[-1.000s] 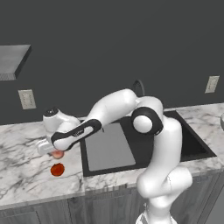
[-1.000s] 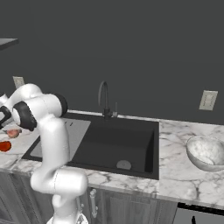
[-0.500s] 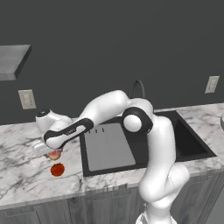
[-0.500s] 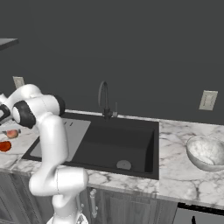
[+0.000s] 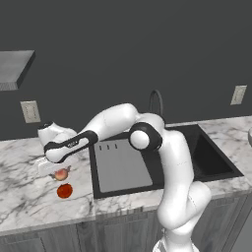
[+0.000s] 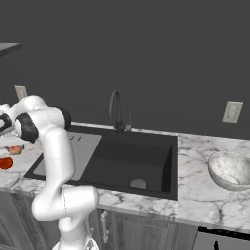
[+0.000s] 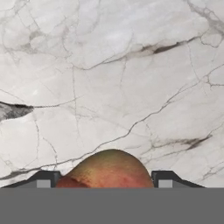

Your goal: Remove the tomato and peach from the sink. Then move the bowl and cup from the counter to the sink for washing.

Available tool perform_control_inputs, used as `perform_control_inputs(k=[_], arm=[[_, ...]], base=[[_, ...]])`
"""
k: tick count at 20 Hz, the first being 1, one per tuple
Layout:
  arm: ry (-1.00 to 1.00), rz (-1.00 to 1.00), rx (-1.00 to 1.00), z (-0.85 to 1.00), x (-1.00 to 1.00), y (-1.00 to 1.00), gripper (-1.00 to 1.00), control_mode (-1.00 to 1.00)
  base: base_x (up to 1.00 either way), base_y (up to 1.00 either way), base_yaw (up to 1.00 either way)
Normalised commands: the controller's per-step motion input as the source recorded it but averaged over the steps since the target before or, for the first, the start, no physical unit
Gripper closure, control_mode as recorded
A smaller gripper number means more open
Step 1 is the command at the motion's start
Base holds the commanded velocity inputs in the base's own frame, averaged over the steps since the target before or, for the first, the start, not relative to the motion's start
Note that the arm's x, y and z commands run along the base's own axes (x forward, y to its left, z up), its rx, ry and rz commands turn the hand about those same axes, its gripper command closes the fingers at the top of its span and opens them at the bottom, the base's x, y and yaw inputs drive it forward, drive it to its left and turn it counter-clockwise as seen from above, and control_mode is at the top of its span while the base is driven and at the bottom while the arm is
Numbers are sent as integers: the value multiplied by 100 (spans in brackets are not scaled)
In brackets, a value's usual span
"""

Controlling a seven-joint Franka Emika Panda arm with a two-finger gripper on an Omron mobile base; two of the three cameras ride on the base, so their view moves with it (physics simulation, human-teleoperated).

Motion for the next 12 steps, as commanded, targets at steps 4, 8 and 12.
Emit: perform_control_inputs(k=[4, 8, 12], arm=[[6, 0, -6, -20, 9, 2, 100, -100], [4, 0, -6, -21, 7, 2, 100, -100], [3, 0, -7, -20, 5, 1, 100, -100]], base=[[0, 0, 0], [0, 0, 0], [0, 0, 0]])
